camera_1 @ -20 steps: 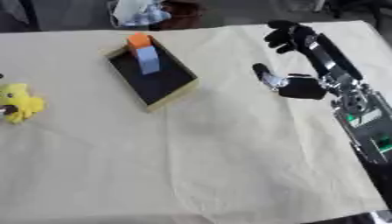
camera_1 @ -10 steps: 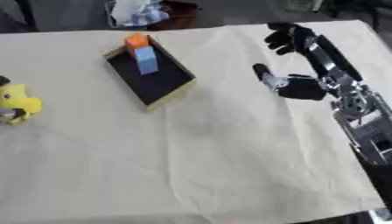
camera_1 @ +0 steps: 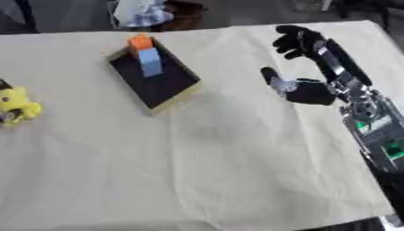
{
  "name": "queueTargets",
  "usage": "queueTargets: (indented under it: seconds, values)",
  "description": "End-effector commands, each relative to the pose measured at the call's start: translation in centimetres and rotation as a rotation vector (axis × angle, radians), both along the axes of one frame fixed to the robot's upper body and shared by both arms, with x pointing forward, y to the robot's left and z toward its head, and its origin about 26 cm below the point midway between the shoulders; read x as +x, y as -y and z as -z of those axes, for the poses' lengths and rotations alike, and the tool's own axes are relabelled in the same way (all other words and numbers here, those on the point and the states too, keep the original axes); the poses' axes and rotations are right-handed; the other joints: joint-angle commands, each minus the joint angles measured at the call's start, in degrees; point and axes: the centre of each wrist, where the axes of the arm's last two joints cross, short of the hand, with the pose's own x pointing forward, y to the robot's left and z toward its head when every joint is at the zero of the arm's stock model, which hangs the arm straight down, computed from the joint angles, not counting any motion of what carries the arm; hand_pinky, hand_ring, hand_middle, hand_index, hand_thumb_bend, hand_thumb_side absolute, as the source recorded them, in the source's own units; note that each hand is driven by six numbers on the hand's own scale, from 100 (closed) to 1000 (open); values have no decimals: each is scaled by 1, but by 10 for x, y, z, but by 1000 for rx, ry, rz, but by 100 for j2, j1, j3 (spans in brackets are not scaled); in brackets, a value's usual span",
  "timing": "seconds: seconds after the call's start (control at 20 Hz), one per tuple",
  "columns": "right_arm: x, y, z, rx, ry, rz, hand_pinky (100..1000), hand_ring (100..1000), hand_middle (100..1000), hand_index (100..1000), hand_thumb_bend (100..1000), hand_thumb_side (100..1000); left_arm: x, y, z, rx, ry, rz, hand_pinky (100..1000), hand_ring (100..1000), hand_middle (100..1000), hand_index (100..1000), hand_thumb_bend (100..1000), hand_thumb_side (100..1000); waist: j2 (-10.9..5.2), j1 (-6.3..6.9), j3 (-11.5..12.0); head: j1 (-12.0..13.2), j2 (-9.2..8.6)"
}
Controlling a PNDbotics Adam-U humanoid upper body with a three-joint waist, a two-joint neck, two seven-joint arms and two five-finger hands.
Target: Pick up objects on the table and place them in the box.
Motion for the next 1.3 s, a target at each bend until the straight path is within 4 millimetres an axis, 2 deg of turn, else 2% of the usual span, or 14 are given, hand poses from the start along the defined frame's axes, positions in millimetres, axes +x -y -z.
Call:
queueTargets:
  seconds: [0.05,0.2,0.55,0.7,0.95,1.05,1.2,1.3]
  values:
    - [0,2,-7,-7,18,2,736,759,721,907,294,281,4,10,-46,20,111,65,610,553,573,681,309,100,-191,67,-18,33,-22]
    - [1,-1,-6,-7,13,-11,735,760,724,912,294,285,10,39,-62,14,150,157,628,558,575,683,317,100,-201,79,-75,63,-18]
    - [3,-12,-11,4,29,-46,735,758,714,907,288,282,25,104,-70,-12,167,337,639,565,584,691,331,100,-169,91,-408,211,-53]
    - [3,-15,-12,12,31,-54,734,758,706,907,287,281,28,120,-71,-16,175,379,641,565,584,691,333,100,-149,99,-564,265,-72]
    - [9,-17,-9,26,22,-45,732,757,697,905,288,281,31,136,-60,-20,149,423,648,573,594,701,367,100,-119,97,-750,297,-88]
    - [10,-17,-8,33,20,-38,731,756,696,905,287,280,31,141,-55,-25,136,439,654,584,606,712,404,125,-113,96,-792,311,-93]
    - [10,-16,-5,40,17,-30,730,756,695,904,287,279,30,145,-47,-27,115,455,680,634,665,763,537,244,-108,98,-823,305,-95]
    - [10,-14,-3,42,13,-25,730,755,694,904,287,277,30,145,-44,-29,110,453,697,673,699,793,686,366,-108,99,-829,307,-94]
